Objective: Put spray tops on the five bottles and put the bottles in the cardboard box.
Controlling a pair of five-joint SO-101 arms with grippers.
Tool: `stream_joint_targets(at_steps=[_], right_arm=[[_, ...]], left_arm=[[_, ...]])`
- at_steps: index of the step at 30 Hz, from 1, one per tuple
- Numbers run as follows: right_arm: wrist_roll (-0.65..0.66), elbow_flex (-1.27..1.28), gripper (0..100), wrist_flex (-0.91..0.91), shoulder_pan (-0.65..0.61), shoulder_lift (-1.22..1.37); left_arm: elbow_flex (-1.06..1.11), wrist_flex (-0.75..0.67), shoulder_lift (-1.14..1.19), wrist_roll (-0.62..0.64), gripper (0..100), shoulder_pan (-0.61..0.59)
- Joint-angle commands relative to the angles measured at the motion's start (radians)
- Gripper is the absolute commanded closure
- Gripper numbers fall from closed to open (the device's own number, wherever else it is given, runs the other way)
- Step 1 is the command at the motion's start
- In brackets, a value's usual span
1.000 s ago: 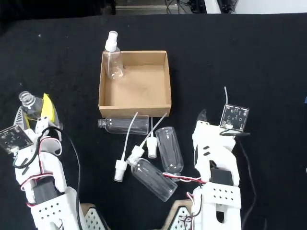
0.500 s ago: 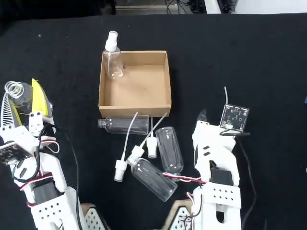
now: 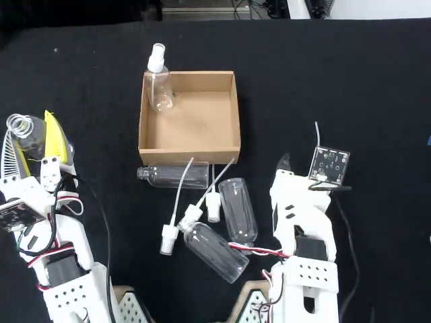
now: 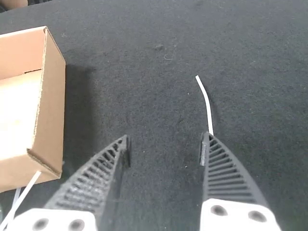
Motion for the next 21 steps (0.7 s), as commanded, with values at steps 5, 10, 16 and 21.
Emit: stream_joint_targets(at_steps=[5,10,16,21], right_arm=[[0.000,-0.001,78.3,0.006,-0.014,-0.022],[0.000,-0.002,77.9,0.008,0.003,-0.022],[0.021,-0.165,77.9,0.239,0.152,-0.018],[0.084,-0.444,77.9,0.580,0.186,-0.012]], left_arm=[[0.022,-0.006,-0.015,0.006,97,0.007],[0.022,-0.006,-0.015,0.006,97,0.005],[0.022,-0.006,-0.015,0.006,97,0.005],[0.022,-0.006,-0.015,0.006,97,0.005]])
